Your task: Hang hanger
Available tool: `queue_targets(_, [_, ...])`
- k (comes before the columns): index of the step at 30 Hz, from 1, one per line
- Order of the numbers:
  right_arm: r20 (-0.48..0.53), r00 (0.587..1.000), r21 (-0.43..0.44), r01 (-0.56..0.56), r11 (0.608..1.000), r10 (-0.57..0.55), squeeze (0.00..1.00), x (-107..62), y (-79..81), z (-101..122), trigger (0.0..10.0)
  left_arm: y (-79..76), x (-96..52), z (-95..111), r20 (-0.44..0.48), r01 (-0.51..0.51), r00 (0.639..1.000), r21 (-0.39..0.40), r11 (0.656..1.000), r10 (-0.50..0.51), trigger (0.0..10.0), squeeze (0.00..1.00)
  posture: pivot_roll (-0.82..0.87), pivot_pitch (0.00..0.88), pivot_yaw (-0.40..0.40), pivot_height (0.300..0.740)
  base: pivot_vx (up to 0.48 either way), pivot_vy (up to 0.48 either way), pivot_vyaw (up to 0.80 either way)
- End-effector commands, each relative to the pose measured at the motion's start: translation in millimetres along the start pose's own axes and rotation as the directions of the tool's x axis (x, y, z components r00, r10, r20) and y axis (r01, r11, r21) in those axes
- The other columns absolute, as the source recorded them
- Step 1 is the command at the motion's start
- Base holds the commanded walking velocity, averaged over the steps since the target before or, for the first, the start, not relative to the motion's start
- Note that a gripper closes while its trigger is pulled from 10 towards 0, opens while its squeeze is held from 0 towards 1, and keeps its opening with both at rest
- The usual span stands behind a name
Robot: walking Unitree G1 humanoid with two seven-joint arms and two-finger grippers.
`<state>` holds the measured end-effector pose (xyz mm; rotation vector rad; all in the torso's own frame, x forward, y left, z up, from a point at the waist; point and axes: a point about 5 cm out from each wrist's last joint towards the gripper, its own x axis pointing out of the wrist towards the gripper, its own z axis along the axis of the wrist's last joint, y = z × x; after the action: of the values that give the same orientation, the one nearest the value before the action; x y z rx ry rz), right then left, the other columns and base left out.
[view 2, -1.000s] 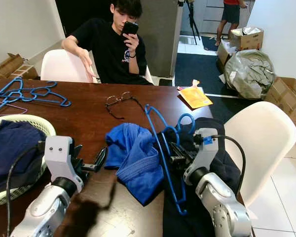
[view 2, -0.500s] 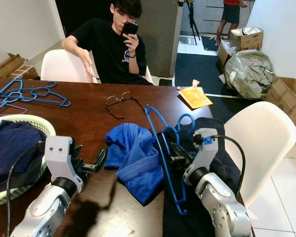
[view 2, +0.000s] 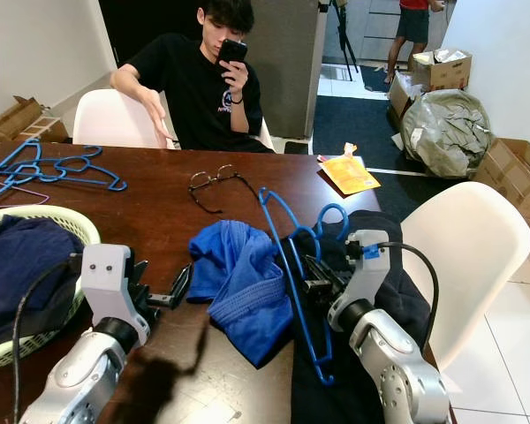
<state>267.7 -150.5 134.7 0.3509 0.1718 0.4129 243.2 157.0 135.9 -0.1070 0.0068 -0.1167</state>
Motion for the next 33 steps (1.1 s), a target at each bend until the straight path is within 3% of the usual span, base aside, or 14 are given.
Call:
queue_targets(1, [0.000,1.000,0.000,-0.005,1.000,0.005,0.00,2.2,0.4,-0.9,10.0,2.0,0.8,-1.4,0.003,-0.007,1.000,-0.014,1.000,0.007,10.0,0.00,0.06,0.015,-0.032,0.740,0.000,0.000,0.00])
queue_targets(33, [0.013,1.000,0.007,-0.001,1.000,0.001,0.00,3.8,0.9,0.9,10.0,4.4,1.8,0.5,0.008,-0.014,1.000,-0.012,1.000,0.014,10.0,0.00,0.06,0.024,-0.031,0.740,0.000,0.000,0.00])
